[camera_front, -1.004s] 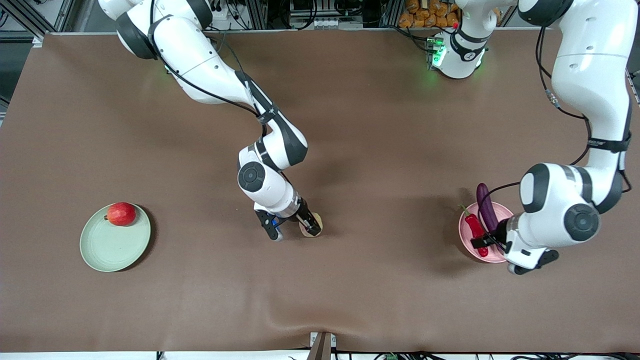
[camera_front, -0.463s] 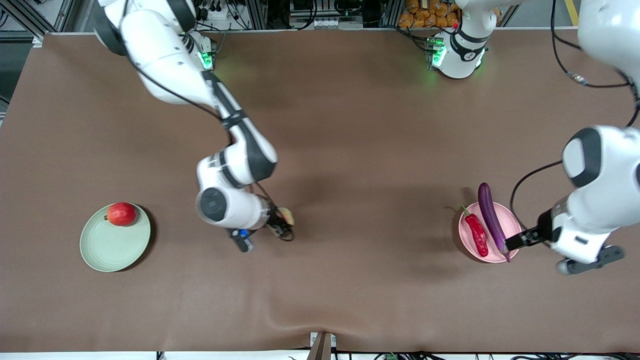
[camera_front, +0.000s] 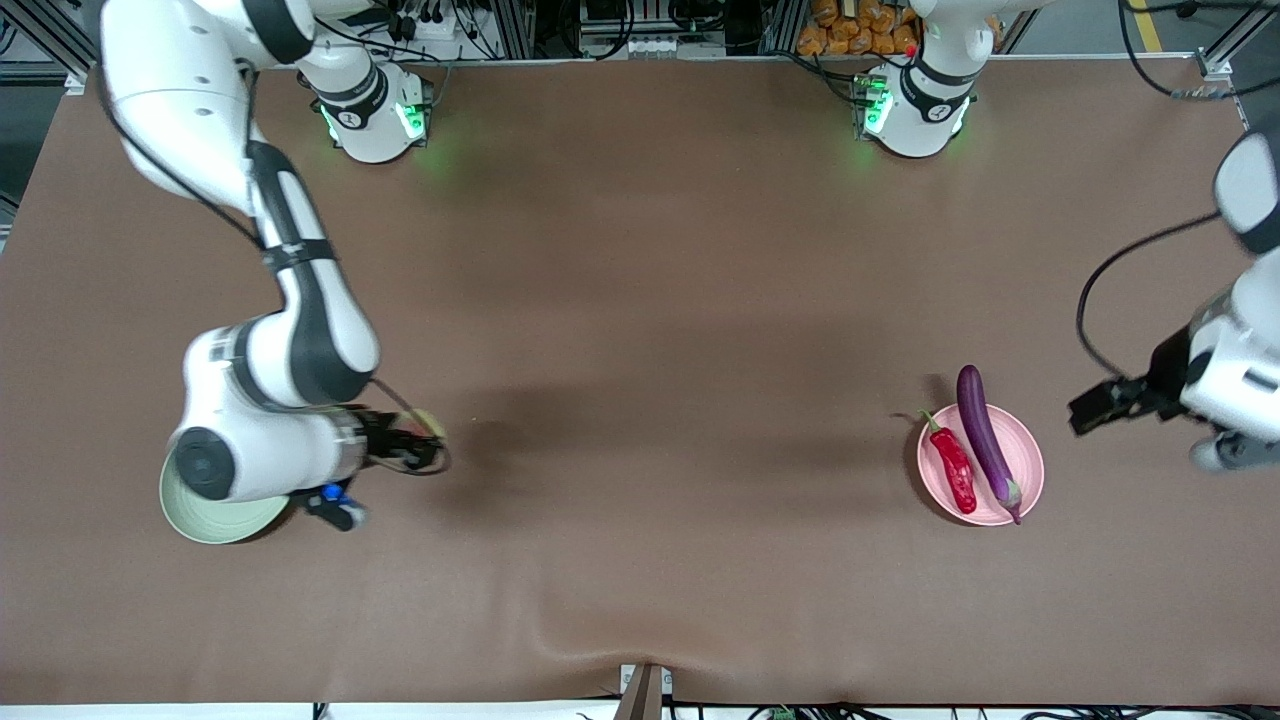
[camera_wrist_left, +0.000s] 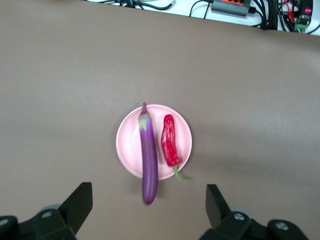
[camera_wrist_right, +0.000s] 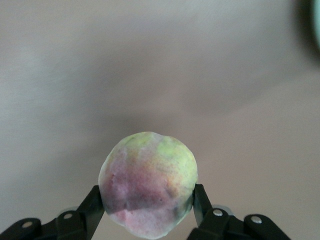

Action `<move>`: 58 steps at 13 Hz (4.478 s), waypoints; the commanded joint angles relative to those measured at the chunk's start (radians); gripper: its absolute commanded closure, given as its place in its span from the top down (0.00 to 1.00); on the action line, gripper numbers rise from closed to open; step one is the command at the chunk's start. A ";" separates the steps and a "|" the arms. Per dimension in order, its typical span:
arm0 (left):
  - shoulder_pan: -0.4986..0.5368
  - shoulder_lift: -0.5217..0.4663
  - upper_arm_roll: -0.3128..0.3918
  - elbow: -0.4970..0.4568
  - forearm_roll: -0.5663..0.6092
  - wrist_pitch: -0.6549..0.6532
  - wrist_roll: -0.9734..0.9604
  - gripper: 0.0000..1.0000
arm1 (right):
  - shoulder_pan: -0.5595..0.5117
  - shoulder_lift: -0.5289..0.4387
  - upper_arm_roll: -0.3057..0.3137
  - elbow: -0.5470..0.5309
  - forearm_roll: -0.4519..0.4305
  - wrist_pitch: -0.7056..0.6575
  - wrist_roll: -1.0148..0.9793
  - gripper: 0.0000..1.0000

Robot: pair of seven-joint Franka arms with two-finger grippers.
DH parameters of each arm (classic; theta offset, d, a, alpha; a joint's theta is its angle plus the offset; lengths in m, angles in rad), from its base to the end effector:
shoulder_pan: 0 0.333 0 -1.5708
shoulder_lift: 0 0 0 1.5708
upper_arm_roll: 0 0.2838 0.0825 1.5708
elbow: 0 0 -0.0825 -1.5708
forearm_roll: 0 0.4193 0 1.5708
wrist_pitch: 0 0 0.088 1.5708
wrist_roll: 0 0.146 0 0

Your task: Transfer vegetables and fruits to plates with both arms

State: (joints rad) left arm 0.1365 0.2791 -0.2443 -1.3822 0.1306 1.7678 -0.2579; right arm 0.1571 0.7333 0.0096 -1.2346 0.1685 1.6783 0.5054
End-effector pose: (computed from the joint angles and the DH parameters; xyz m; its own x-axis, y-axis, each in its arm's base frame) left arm 0.6837 -0.0402 0.4965 0.9819 0.1411 0.1263 0.1462 -0.9887 -0.0323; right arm 0.6998 0.1397 0.2394 0.8760 -0.3525 -0.3291 -0.3739 -0.9275 -0.0019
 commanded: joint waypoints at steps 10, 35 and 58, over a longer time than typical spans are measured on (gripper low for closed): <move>0.055 -0.284 0.002 -0.073 -0.160 -0.320 0.097 1.00 | -0.304 0.011 0.023 -0.075 -0.179 0.147 -0.600 0.00; -0.130 -0.363 0.152 -0.185 -0.149 -0.321 0.075 1.00 | -0.108 -0.287 0.050 0.167 -0.187 -0.278 -0.440 1.00; -0.127 -0.357 0.132 -0.124 -0.114 -0.375 0.066 1.00 | -0.168 -0.841 0.046 -0.368 -0.164 -0.187 -0.507 1.00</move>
State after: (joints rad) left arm 0.0091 -0.0782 -0.1049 -1.5183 -0.0034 1.4148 -0.1888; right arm -0.0114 -0.0736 0.0540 -1.5664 0.0014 1.4710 0.0015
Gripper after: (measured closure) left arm 0.000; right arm 0.000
